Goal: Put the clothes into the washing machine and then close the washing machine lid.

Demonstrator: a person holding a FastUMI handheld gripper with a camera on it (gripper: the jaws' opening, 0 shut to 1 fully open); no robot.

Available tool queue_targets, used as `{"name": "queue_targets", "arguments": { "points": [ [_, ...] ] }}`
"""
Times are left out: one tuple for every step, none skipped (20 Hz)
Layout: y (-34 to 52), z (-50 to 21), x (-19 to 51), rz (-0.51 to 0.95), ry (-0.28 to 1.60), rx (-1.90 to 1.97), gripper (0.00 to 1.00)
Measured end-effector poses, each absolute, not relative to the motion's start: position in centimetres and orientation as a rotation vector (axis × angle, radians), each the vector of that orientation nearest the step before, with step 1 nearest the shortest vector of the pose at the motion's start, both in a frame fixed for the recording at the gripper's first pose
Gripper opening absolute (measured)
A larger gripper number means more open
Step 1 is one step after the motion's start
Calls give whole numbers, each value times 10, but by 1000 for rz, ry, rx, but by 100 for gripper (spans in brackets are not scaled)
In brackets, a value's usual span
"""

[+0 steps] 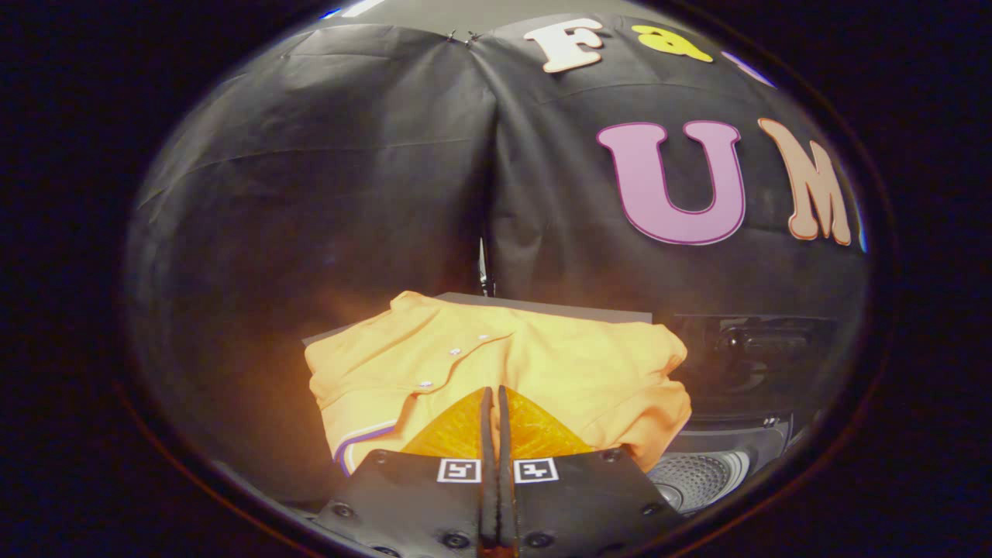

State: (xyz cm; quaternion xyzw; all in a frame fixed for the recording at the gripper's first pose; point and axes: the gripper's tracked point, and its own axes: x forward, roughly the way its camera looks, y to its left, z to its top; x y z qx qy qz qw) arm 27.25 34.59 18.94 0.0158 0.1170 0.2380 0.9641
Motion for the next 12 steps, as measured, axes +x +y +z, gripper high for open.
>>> {"name": "queue_targets", "arguments": {
  "points": [
    [333, 192, 277, 451, 230, 32, 1],
    [315, 195, 284, 404, 216, 25, 1],
    [295, 200, 291, 346, 199, 8, 1],
    [272, 204, 298, 286, 181, -18, 1],
    [246, 207, 305, 220, 163, -50, 1],
    [222, 210, 310, 163, 151, -80, 1],
    [203, 213, 315, 122, 148, -96, 1],
    [189, 210, 320, 93, 154, -104, 1],
    [177, 208, 324, 73, 161, -109, 1],
    [164, 208, 328, 47, 164, -120, 1],
    [150, 207, 332, 16, 169, -135, 1],
    [134, 205, 337, -20, 170, -153, 1]
  ]
}}
